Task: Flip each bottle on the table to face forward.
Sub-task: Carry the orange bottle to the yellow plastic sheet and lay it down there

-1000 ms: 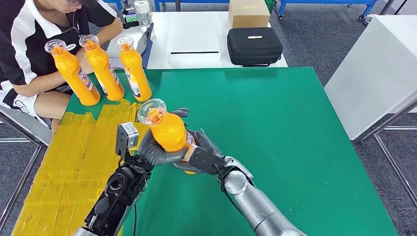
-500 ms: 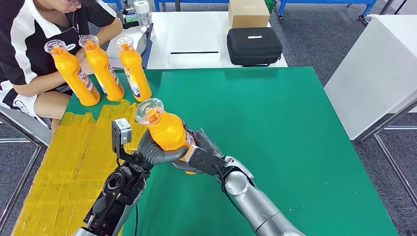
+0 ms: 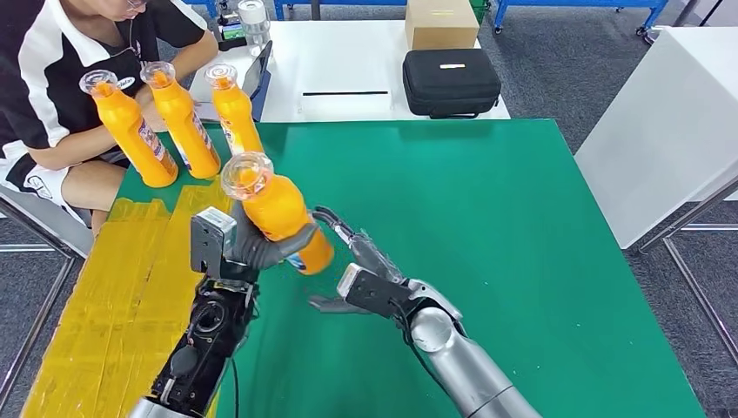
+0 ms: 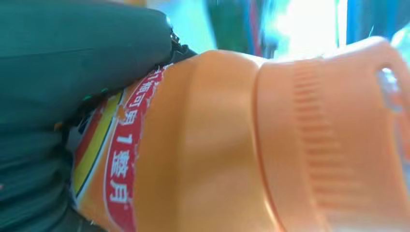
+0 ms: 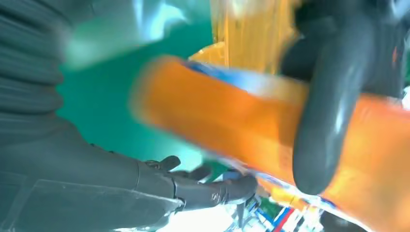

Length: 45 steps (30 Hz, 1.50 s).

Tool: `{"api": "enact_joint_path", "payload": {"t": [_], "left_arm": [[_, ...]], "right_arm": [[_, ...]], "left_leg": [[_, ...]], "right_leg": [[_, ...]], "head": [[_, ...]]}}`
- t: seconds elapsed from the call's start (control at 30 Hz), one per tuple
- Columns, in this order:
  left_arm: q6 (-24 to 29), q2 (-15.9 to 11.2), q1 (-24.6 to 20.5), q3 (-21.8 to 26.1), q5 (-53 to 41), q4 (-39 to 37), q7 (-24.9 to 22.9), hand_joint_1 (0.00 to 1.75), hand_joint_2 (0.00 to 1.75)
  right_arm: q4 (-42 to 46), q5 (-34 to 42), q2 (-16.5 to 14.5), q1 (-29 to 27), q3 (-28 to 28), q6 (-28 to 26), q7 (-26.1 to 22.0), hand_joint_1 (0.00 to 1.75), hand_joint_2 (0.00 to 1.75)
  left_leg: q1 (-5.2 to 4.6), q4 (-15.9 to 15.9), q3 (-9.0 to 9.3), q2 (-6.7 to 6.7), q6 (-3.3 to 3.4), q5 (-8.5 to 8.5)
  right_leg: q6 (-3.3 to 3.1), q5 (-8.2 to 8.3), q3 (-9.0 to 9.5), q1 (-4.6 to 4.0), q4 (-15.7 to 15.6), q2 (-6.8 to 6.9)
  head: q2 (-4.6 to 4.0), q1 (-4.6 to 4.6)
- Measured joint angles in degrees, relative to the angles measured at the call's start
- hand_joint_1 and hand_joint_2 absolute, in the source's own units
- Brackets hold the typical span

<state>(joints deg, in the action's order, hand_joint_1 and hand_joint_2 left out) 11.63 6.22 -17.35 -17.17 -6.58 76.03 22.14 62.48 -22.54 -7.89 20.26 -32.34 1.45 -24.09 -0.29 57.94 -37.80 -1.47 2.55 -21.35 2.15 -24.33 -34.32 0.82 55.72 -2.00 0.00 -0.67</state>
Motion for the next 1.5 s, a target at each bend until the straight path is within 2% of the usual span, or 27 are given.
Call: {"api": "enact_joint_path", "payload": {"t": [0.07, 0.13, 0.33, 0.53, 0.6, 0.7, 0.8, 0.9, 1.0, 1.1, 1.5], "left_arm": [[5.5, -0.4, -1.1, 1.3, -7.5, -0.2, 0.8, 1.75, 1.75], [7.8, -0.7, -1.9, 2.1, -11.0, -0.5, 1.1, 1.75, 1.75], [8.5, -1.0, -2.8, 2.9, -12.5, -1.1, 1.2, 1.75, 1.75], [8.6, -2.0, -4.6, 3.1, -22.2, -3.4, -1.0, 1.75, 1.75], [11.9, -2.8, -5.9, 3.1, -31.1, -5.7, -3.7, 1.75, 1.75], [16.8, -4.0, -8.3, 3.1, -49.6, -10.7, -10.7, 1.75, 1.75], [17.6, -4.9, -10.9, 3.1, -65.5, -17.6, -18.0, 1.75, 1.75], [17.1, -5.2, -13.0, 3.1, -74.9, -24.6, -22.5, 1.75, 1.75], [16.7, -5.4, -14.3, 3.1, -78.7, -29.5, -24.6, 1.75, 1.75], [16.6, -5.4, -15.0, 3.1, -79.3, -32.5, -25.1, 1.75, 1.75], [13.1, -5.5, -15.9, 2.9, -82.9, -36.6, -27.1, 1.75, 1.75]], "right_arm": [[2.8, 0.2, 1.0, -1.7, 0.1, 1.0, 0.0, 0.00, 1.75], [5.0, 0.4, 1.6, -2.8, 0.3, 1.3, 0.0, 0.00, 1.75], [8.4, 0.5, 2.8, -4.0, 0.8, 1.3, 0.0, 0.00, 1.75], [10.2, 1.3, 3.7, -4.4, 1.6, 0.8, 0.4, 0.00, 1.75], [10.8, 1.8, 4.0, -4.8, 2.5, 0.5, 0.7, 0.00, 1.75], [12.1, 2.3, 4.4, -5.8, 4.1, 0.0, 1.3, 0.00, 1.75], [13.3, 2.8, 4.6, -6.5, 5.5, -0.1, 1.9, 0.00, 1.75], [14.4, 5.9, 4.6, -6.9, 6.8, 1.5, 1.9, 0.00, 1.75], [15.3, 9.8, 4.6, -7.3, 7.9, 4.0, 1.6, 0.00, 1.75], [15.9, 10.6, 4.6, -7.6, 8.5, 4.4, 1.4, 0.00, 1.75], [17.2, 13.2, 4.6, -8.0, 9.9, 5.4, 0.5, 0.00, 1.75]], "left_leg": [[0.00, 0.0, -0.01, 0.00, -0.01, -0.01], [0.01, 0.0, -0.01, -0.02, -0.02, -0.01], [0.00, 0.0, -0.01, 0.01, -0.01, 0.00], [0.00, 0.0, 0.00, -0.01, 0.01, 0.01], [0.00, 0.0, 0.01, 0.00, 0.01, 0.02], [0.01, 0.0, 0.01, 0.00, 0.00, 0.02], [0.01, 0.0, 0.01, 0.01, 0.00, 0.02], [0.01, 0.0, 0.01, 0.02, 0.00, 0.03], [0.00, 0.0, -0.01, 0.01, 0.00, 0.02], [0.00, 0.0, -0.02, 0.00, 0.00, 0.02], [0.01, 0.0, -0.01, 0.01, -0.01, 0.02]], "right_leg": [[0.00, 0.00, 0.00, 0.00, 0.0, 0.00], [-0.01, -0.01, 0.00, -0.01, 0.0, 0.01], [-0.01, -0.01, 0.00, 0.01, 0.0, 0.00], [0.00, 0.00, 0.02, 0.00, 0.0, 0.01], [0.00, 0.01, 0.02, 0.00, 0.0, 0.01], [0.00, 0.01, 0.03, 0.00, 0.0, 0.01], [0.00, 0.01, 0.02, 0.00, 0.0, 0.01], [0.00, 0.01, 0.01, 0.00, 0.0, 0.00], [0.00, 0.01, 0.01, 0.01, 0.0, 0.00], [0.00, 0.01, 0.01, 0.01, 0.0, 0.00], [0.00, 0.01, 0.00, 0.00, 0.0, 0.00]], "head": [[0.00, -0.02], [0.00, -0.01], [0.00, -0.01], [0.00, -0.01], [0.00, -0.01], [0.00, 0.00], [0.00, -0.01], [0.00, -0.01], [0.00, -0.01], [0.00, -0.01], [0.00, -0.01]]}}
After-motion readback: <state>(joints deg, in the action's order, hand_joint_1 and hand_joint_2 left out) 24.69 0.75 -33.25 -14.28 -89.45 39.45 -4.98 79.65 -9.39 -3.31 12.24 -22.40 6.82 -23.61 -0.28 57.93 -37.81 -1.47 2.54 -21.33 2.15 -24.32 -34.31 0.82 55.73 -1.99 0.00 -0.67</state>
